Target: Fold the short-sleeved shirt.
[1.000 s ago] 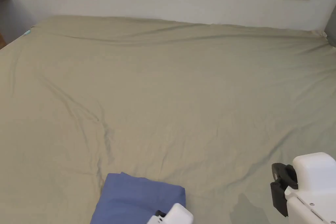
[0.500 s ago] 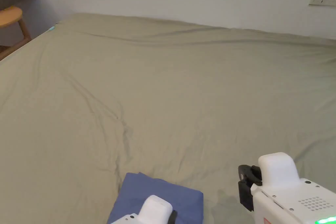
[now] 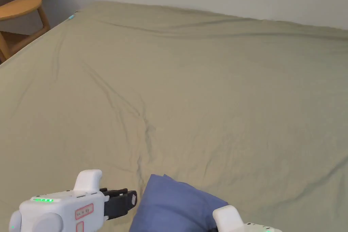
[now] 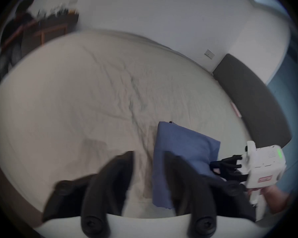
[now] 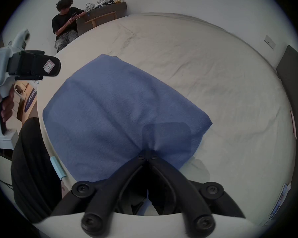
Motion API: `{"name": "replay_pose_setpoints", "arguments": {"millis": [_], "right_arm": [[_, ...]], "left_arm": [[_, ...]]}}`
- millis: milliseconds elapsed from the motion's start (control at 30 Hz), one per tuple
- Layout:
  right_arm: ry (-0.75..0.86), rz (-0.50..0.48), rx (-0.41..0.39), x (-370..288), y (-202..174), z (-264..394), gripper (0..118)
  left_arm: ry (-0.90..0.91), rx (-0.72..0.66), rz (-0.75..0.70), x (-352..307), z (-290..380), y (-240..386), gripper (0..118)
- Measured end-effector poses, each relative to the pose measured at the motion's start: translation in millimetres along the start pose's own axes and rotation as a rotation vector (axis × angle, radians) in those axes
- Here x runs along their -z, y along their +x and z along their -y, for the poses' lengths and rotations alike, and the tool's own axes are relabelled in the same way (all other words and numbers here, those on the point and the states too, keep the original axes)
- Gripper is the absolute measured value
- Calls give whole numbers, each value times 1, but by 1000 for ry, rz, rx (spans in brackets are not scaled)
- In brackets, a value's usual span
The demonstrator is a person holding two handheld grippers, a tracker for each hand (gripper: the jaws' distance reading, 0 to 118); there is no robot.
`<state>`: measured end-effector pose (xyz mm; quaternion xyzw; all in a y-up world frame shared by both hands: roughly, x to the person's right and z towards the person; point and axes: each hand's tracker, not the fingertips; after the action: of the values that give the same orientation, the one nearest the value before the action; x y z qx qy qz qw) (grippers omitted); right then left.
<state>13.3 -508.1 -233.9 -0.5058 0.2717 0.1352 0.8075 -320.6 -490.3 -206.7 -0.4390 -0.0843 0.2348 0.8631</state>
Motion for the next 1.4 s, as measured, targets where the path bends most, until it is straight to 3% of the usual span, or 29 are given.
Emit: {"name": "replay_pose_setpoints", "arguments": {"millis": [33,100,133,267,333,367,400,467,500,567,700,1100,1400], "right_arm": [[-2,-11,6,2,2,1,1],[1,-36,12,3,9,3,1],[2,-47,19,3,12,3,1],[-3,-86,66,10,26,6,1],[-2,-89,65,11,26,6,1],[-2,-89,60,10,25,7,1],[-4,-83,53,10,24,7,1],[-8,-72,44,11,23,6,1],[-10,-70,42,8,19,5,1],[-13,-67,39,8,19,4,1],[-12,-71,35,-6,20,-2,1],[492,319,30,-147,41,-44,1],[660,439,18,-196,13,-47,1]], "left_arm": [[-35,-37,43,7,-3,-6,97],[-111,-102,173,26,-7,-16,103],[-134,-129,229,34,-8,-18,113],[-268,-288,426,84,-5,-24,116],[-328,-365,468,101,1,-27,113],[-300,-423,573,106,0,-24,102],[-324,-459,578,110,0,-19,86],[-348,-353,432,111,5,7,30],[-376,-326,380,116,9,9,28],[-347,-363,437,118,7,4,27],[-328,-193,291,99,-4,23,27],[-114,178,-78,21,-21,73,27],[-56,283,-380,-10,-33,20,27]]}}
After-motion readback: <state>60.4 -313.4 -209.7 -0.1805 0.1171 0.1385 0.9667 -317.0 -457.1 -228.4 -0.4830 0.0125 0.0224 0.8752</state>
